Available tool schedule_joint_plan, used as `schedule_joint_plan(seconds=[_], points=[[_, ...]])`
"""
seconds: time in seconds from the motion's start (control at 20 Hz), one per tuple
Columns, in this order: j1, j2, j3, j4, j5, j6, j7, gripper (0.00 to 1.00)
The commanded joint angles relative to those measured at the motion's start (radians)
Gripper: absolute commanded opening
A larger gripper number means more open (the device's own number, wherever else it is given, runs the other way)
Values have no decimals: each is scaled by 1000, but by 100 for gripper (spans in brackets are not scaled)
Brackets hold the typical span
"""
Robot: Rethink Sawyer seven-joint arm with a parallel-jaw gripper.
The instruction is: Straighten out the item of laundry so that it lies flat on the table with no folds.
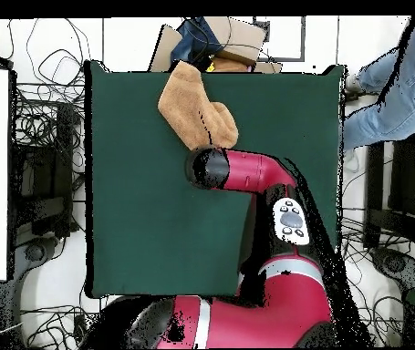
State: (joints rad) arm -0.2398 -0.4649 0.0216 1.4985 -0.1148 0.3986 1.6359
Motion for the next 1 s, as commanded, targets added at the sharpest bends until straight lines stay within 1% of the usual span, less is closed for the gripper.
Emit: schedule_joint_plan(seconds=[0.05,0.5,0.75,1.0], points=[[10,-29,46,205,-85,-83,85,0],[23,-45,-2,290,-96,-178,149,0],[4,-53,4,345,-104,-225,141,0],[-17,-62,7,375,-114,-240,117,0]])
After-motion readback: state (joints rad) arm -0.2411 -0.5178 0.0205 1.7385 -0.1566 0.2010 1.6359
